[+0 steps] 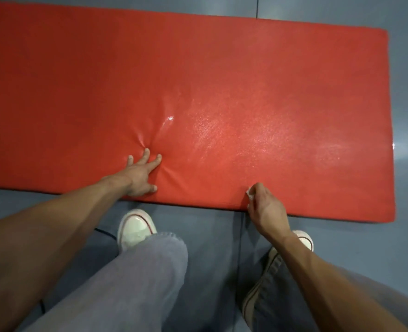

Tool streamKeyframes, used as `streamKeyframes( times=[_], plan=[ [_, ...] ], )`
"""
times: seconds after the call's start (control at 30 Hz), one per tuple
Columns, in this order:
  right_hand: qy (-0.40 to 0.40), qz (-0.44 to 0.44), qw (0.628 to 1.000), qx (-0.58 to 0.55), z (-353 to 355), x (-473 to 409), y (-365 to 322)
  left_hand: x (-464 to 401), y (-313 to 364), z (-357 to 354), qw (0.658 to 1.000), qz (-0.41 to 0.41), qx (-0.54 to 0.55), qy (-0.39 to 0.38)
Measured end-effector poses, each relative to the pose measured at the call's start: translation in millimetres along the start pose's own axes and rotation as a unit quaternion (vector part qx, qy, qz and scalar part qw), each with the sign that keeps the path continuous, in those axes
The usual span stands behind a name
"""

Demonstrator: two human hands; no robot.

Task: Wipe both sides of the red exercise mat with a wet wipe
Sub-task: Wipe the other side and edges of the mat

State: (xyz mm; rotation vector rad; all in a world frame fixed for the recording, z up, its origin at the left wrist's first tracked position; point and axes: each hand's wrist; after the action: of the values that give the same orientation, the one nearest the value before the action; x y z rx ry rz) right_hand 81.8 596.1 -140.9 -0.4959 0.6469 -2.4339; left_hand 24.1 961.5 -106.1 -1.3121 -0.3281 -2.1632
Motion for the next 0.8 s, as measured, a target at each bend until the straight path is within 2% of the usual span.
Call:
streamKeyframes(
  times=[0.07,0.17,0.3,0.4,0.53,0.6,0.67,0.8],
  plan=[
    [0.022,-0.01,1.0,-0.014,1.9,9.7,-4.8,-0.2,-2.7,0.9,1.0,-0.019,0.016,0.003],
    [0.079,-0.096,0.991,-0.05,7.5,10.7,-0.7,1.3,-3.2,-3.0,0.999,-0.023,0.04,0.013],
    [0.092,-0.143,0.981,-0.095,-2.1,10.9,-17.5,3.7,-6.5,-9.5,0.996,-0.038,0.081,0.013],
    [0.114,-0.141,0.979,-0.09,-21.4,3.6,-46.8,0.6,-11.5,-8.8,0.994,-0.049,0.102,0.011],
    [0.031,-0.05,0.991,-0.121,-75.4,-24.9,-113.8,-0.7,-11.6,-15.9,0.989,-0.056,0.135,0.023],
    [0.003,-0.018,0.995,-0.094,-91.7,-39.5,-130.2,-1.3,-13.5,-18.8,0.987,-0.06,0.146,0.039],
    [0.002,-0.026,0.998,-0.062,-87.5,-39.1,-117.8,-3.0,-14.7,-22.5,0.985,-0.062,0.156,0.049],
    [0.053,-0.128,0.99,0.012,-42.1,-17.3,-79.2,-3.9,-8.3,-32.7,0.98,-0.055,0.174,0.075]
  ],
)
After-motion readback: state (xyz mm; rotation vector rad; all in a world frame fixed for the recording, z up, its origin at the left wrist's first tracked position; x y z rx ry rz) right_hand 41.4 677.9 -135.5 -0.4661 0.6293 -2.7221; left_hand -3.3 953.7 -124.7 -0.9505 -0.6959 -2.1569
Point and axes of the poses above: each hand's wrist, its own x-axis away from the middle knuckle, its own z-axis out of the back of the hand, y = z × x, and after that the axes turned 13 degrees about z, right-handed
